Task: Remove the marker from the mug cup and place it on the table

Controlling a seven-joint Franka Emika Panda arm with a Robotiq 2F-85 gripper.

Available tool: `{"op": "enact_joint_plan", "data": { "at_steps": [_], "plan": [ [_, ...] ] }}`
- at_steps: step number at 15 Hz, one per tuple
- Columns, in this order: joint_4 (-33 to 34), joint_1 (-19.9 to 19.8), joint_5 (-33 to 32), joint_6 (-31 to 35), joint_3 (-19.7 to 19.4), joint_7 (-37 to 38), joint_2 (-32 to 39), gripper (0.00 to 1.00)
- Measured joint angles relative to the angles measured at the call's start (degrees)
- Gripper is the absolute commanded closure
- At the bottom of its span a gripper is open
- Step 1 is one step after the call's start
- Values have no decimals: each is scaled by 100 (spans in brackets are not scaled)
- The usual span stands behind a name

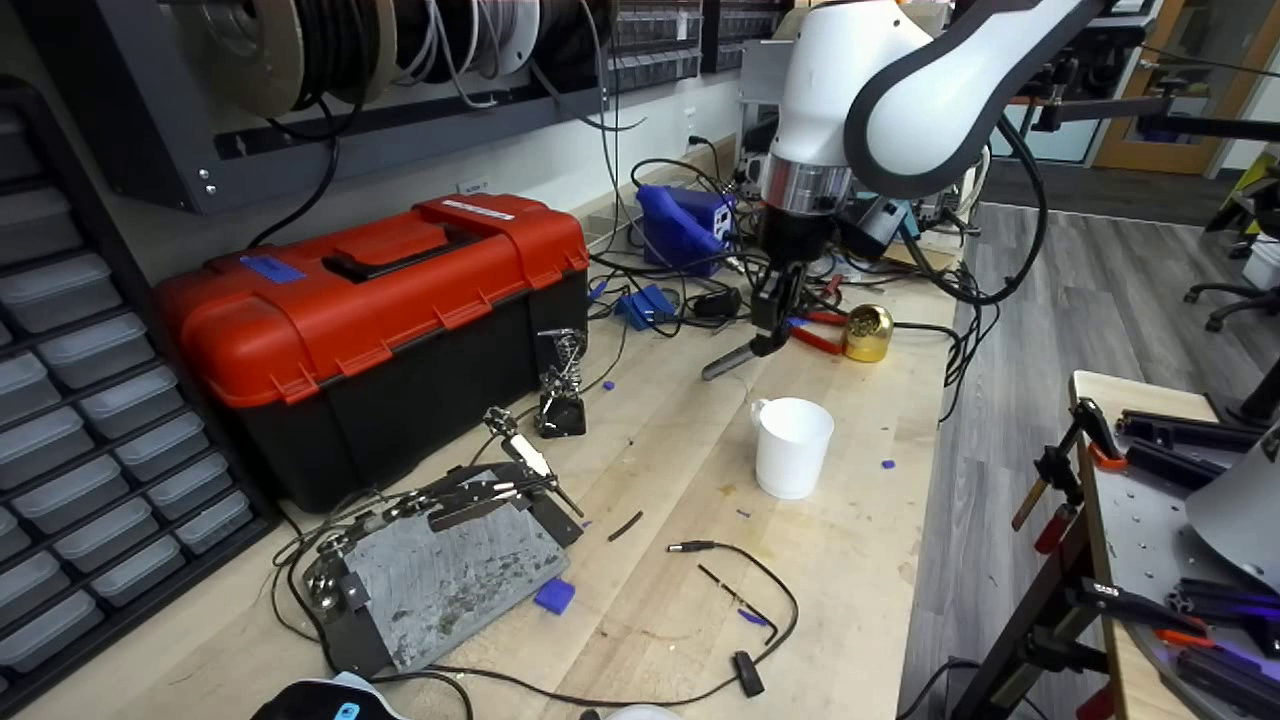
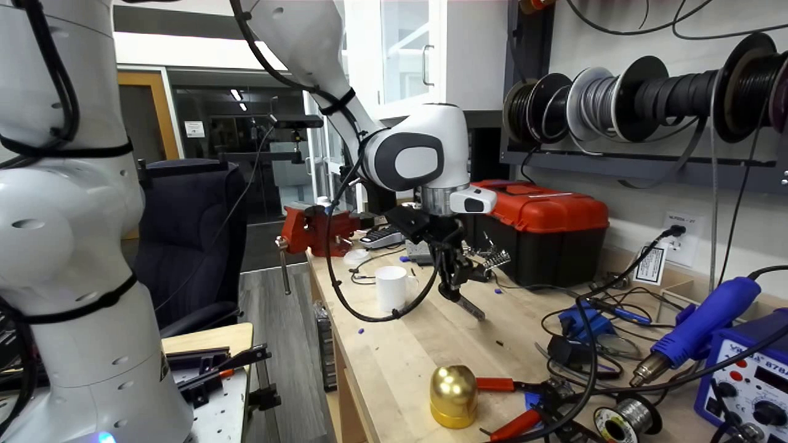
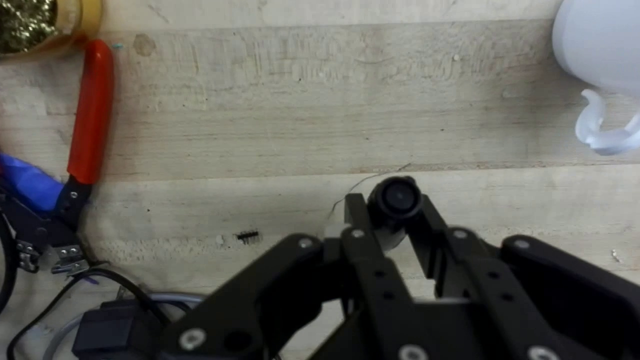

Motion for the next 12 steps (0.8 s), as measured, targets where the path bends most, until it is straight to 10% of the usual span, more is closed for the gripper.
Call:
{"op": "enact_joint_plan", "data": {
  "at_steps": [5,6,12],
  "plan": [
    [-114,-28,63,302,-7,-128,171,94],
    [-152,-28,97,344,-7,-167,189,50],
    [-296,-28,350,373,19,-339,220,19]
  ]
}}
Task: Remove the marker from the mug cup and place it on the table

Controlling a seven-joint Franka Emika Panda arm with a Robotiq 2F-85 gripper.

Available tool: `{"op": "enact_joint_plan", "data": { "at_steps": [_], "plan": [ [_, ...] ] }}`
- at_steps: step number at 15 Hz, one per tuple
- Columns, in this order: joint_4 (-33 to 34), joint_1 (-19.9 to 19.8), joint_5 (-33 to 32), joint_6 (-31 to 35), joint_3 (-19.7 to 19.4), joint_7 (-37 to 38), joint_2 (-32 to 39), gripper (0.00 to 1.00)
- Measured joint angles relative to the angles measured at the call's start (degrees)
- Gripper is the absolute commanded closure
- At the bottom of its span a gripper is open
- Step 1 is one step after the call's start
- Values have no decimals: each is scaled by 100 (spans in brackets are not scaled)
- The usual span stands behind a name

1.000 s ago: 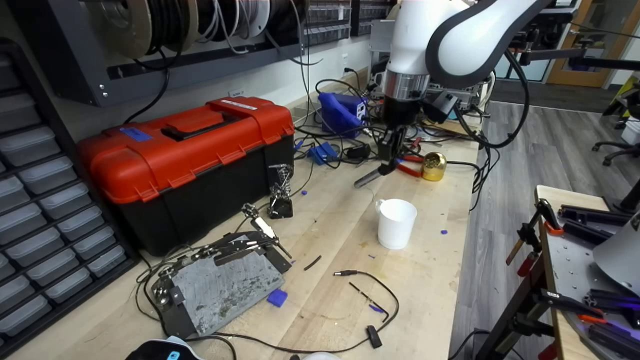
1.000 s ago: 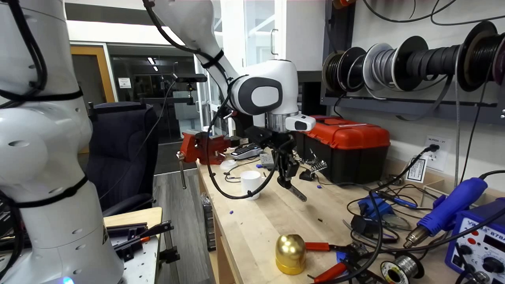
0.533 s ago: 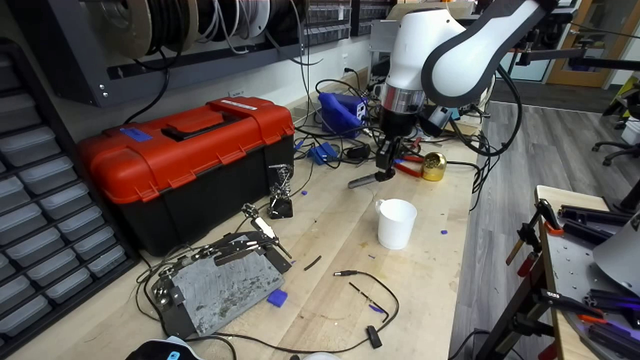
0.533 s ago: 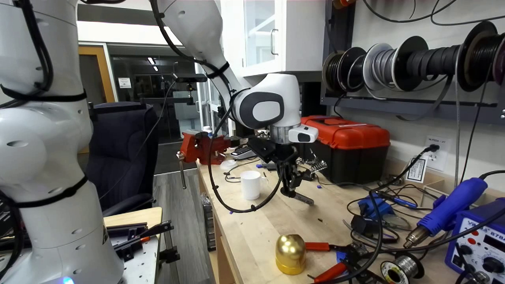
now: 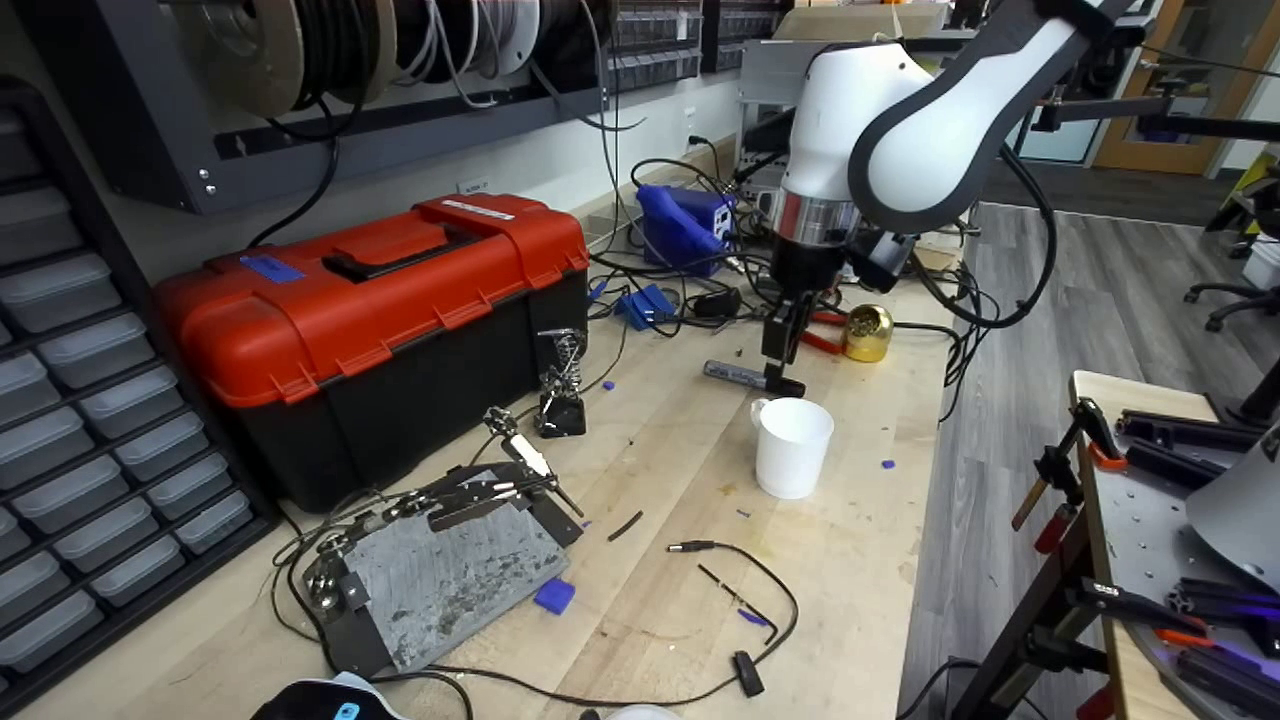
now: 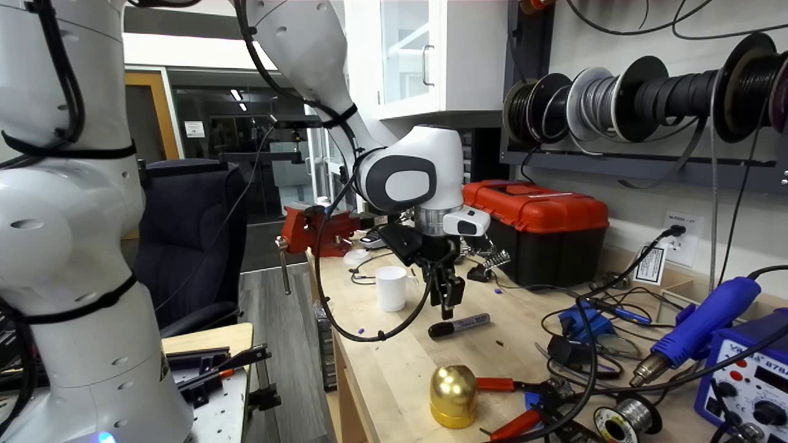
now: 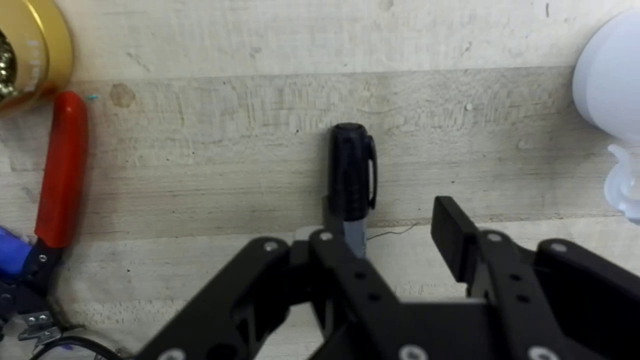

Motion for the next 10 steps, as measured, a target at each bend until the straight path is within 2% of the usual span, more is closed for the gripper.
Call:
{"op": "enact_joint_plan", "data": {
  "at_steps": [3,10],
  "plan": [
    [0,1,1,-3,6,-9,-36,0],
    [5,15,-9,-75,41,-10,-278,0]
  ]
}}
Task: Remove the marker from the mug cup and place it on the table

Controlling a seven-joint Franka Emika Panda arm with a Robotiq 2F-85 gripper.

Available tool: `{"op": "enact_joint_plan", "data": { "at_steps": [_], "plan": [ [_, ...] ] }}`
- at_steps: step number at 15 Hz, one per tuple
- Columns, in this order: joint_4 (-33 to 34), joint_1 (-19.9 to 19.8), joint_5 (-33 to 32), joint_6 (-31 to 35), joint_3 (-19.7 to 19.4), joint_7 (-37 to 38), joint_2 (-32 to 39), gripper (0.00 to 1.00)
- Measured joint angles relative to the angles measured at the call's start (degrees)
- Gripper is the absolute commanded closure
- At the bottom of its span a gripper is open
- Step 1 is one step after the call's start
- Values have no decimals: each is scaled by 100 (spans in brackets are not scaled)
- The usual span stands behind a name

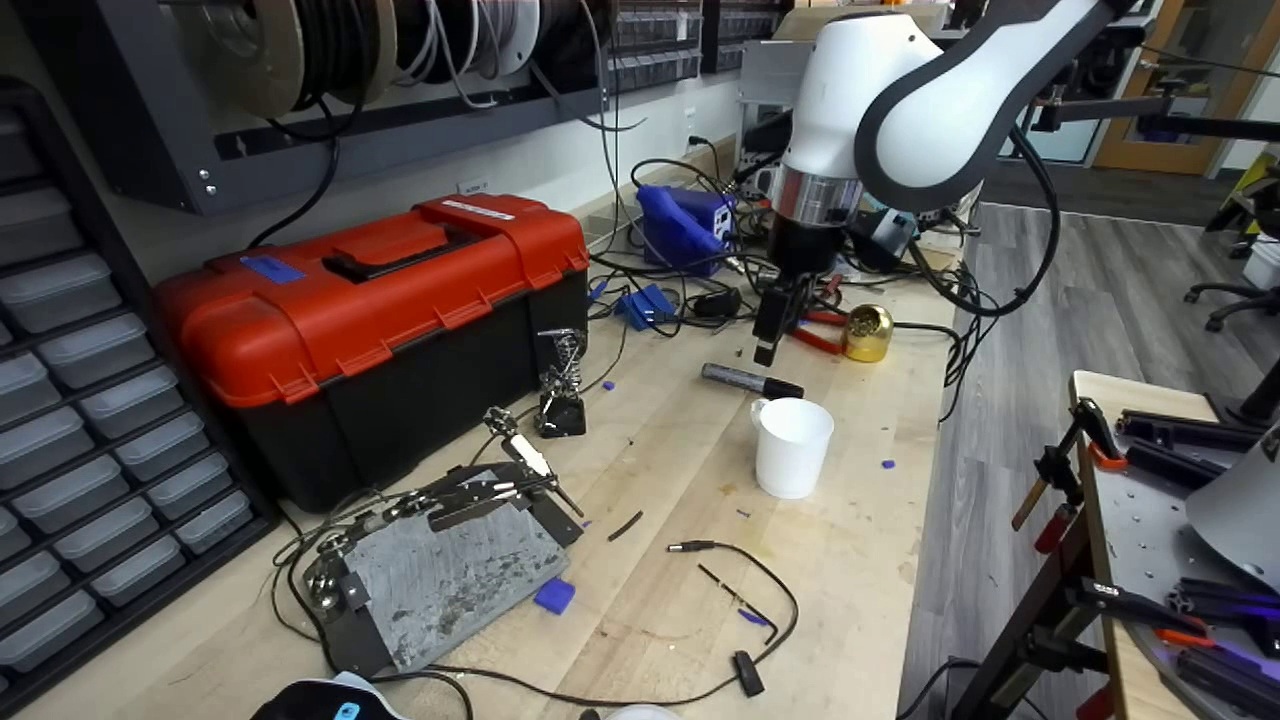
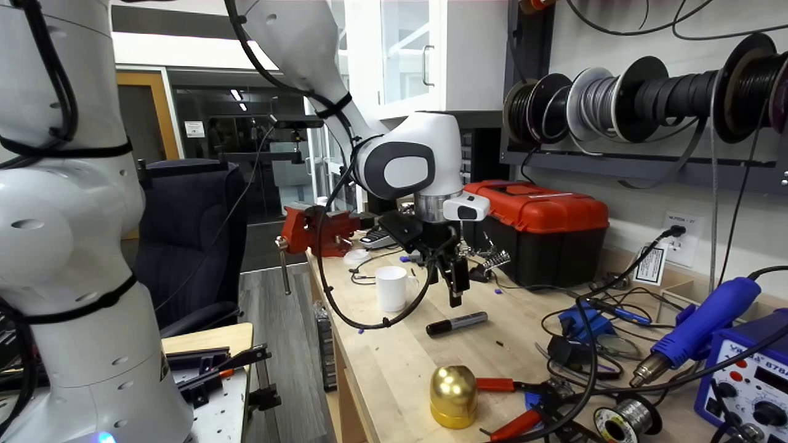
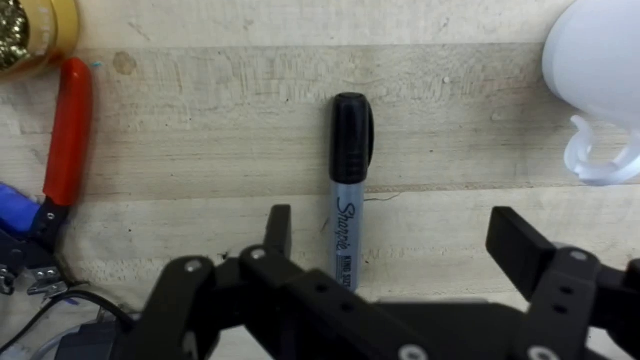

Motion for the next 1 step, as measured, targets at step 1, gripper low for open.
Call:
{"op": "enact_joint_plan", "data": {
  "at_steps": [1],
  "plan": [
    [1,0,0,3,0,0,18,0]
  ]
}}
